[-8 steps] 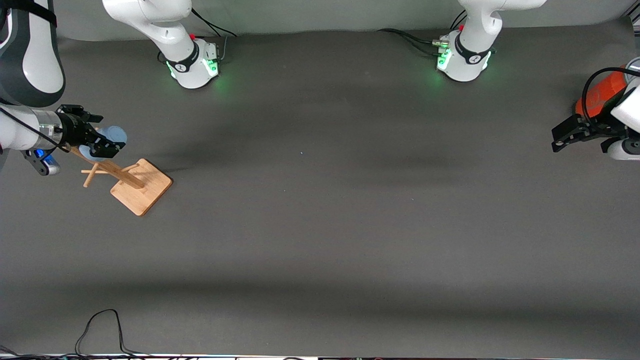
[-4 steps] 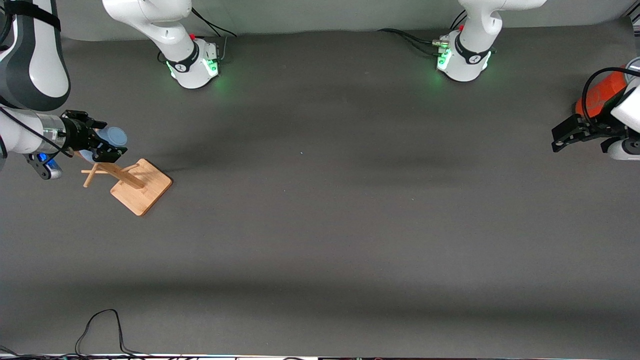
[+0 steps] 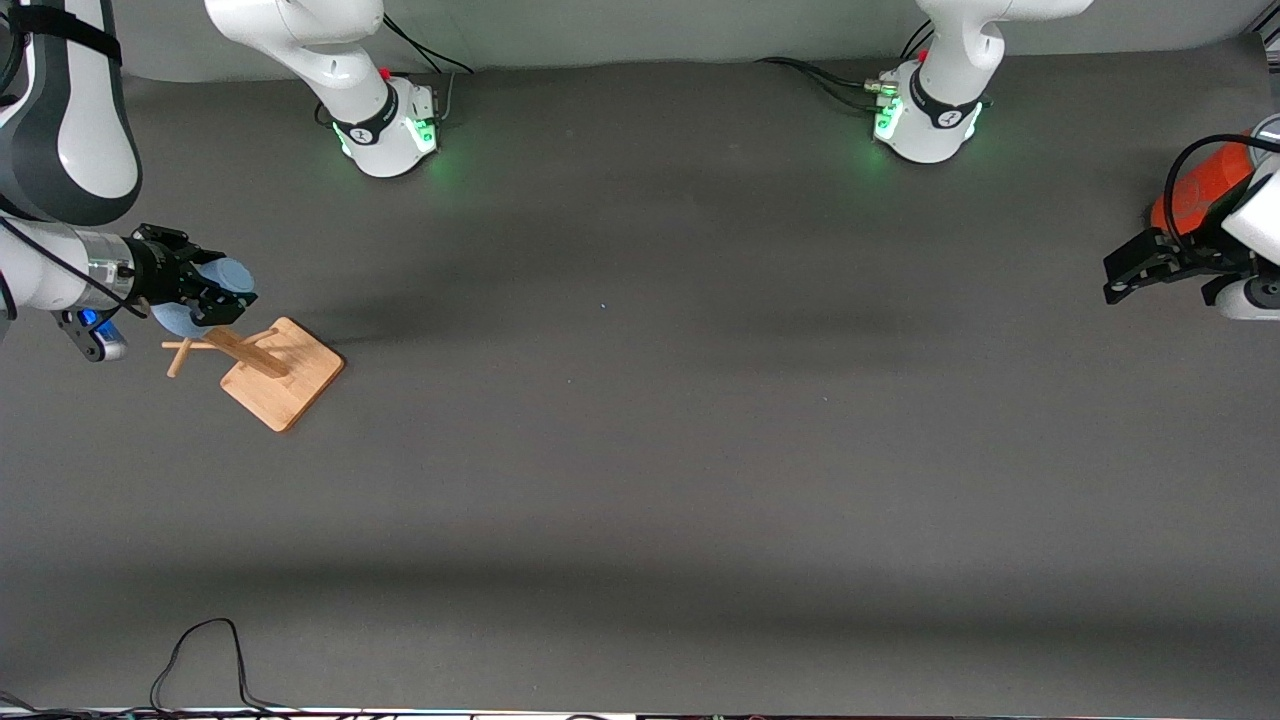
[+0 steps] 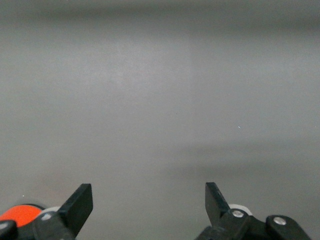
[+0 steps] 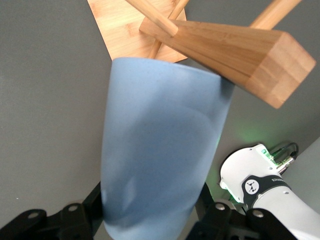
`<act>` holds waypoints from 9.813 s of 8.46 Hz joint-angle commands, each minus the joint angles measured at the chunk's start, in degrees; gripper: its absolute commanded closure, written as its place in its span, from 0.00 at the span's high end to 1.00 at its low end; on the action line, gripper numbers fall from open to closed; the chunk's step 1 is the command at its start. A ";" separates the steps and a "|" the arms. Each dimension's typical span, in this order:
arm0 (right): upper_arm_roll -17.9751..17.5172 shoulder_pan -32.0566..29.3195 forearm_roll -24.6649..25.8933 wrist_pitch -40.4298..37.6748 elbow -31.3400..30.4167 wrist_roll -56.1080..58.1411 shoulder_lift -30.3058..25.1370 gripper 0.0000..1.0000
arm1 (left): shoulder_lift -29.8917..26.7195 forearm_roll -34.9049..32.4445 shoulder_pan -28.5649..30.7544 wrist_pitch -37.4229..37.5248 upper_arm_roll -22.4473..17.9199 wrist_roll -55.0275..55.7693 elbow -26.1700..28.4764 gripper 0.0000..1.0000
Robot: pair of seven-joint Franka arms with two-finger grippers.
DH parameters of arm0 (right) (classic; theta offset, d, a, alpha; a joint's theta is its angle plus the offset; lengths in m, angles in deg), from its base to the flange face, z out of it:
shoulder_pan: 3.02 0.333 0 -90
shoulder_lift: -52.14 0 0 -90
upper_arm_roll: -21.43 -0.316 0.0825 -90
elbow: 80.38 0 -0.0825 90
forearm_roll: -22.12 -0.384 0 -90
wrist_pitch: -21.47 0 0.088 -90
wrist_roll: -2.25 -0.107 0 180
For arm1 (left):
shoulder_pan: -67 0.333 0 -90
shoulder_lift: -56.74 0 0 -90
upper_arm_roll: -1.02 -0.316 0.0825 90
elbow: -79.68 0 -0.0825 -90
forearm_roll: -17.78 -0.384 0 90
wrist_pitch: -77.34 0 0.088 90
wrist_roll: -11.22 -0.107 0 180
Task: Rotate and upright cup with both arms
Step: 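Close the right gripper on the blue cup body, then pull the cup off the peg and lay it on the table, then open the right gripper and withdraw it from the cup, then return the right arm to rest while the left gripper reaches the cup, then lower the left gripper onto the cup rim and close it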
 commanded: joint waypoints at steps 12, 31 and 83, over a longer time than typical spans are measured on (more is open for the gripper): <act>1.56 0.50 -11.70 -7.49 7.18 -13.70 -0.65 0.35 | 0.38 0.20 0.43 1.01 -0.14 0.62 -1.05 1.00; 0.68 51.63 8.06 34.60 36.26 -16.35 43.80 0.28 | 2.93 0.03 0.87 2.77 -0.49 7.47 -0.61 1.00; 2.70 12.11 7.37 -2.83 11.84 46.38 -7.41 1.00 | 69.99 22.70 -15.04 -81.26 0.39 82.44 -36.12 0.71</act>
